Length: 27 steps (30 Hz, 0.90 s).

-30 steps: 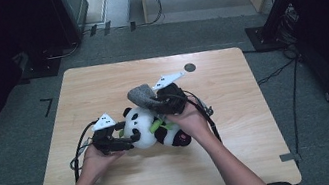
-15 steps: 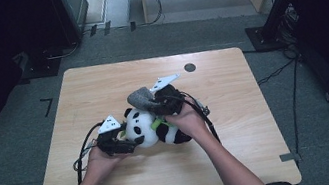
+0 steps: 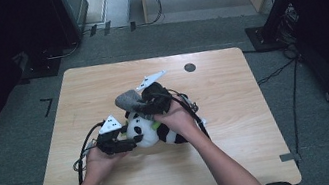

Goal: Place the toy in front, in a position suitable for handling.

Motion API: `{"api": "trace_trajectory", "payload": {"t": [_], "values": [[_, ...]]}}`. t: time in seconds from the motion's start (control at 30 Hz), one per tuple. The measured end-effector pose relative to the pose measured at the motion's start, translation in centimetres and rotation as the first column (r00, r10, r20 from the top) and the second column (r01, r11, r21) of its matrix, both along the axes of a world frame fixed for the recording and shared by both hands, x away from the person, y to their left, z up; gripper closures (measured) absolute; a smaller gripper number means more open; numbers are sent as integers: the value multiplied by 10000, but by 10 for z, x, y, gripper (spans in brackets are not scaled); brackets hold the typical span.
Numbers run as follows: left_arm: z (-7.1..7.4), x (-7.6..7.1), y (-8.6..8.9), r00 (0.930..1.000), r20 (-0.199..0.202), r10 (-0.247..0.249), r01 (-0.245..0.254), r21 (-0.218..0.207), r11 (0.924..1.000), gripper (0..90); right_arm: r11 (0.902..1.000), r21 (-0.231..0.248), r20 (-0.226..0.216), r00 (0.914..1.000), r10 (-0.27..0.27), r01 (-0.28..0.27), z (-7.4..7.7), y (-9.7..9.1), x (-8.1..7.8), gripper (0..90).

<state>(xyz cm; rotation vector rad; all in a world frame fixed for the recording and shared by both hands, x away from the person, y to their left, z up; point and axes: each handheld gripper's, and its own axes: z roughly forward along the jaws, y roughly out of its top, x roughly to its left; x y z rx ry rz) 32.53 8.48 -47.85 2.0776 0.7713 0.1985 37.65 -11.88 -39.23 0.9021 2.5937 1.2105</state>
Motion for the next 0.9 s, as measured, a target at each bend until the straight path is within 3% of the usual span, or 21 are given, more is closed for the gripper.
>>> {"api": "trace_trajectory", "payload": {"t": [0.07, 0.2, 0.23, 0.27, 0.33, 0.5, 0.67, 0.9], "values": [[0, 1, 0, 9999, -86, 68, -68, 39, 10000, 408, 9992, -339, -265, 9995, 182, -191, -8, 4, 0, 744], [-1, 1, 0, 9997, -133, 180, -182, -157, 9997, 418, 9978, -645, -66, 9999, 119, -123, -11, -1, 3, 755], [-1, 2, 0, 9997, -149, 182, -184, -144, 9997, 422, 9961, -871, -28, 9999, -116, 113, -11, -6, 6, 759], [-1, 2, 1, 9997, -178, 189, -192, -153, 9997, 422, 9961, -871, -28, 9999, -116, 113, -11, -6, 6, 759], [-1, 2, 1, 9995, -222, 203, -208, -203, 9996, 425, 9934, -988, -265, 9978, -608, 579, -13, -18, 13, 762], [-1, 2, 0, 9996, -196, 207, -212, -263, 9994, 425, 9918, -990, -465, 9952, -860, 811, -14, -30, 17, 764], [0, 2, 0, 9996, -204, 182, -187, -228, 9996, 427, 9808, -1531, 278, 9926, -1181, 1210, -8, -32, 20, 762], [0, 2, 1, 9996, -248, 148, -153, -202, 9997, 428, 9662, -1600, 611, 9789, -1948, 2022, 8, -56, 28, 768]]}}
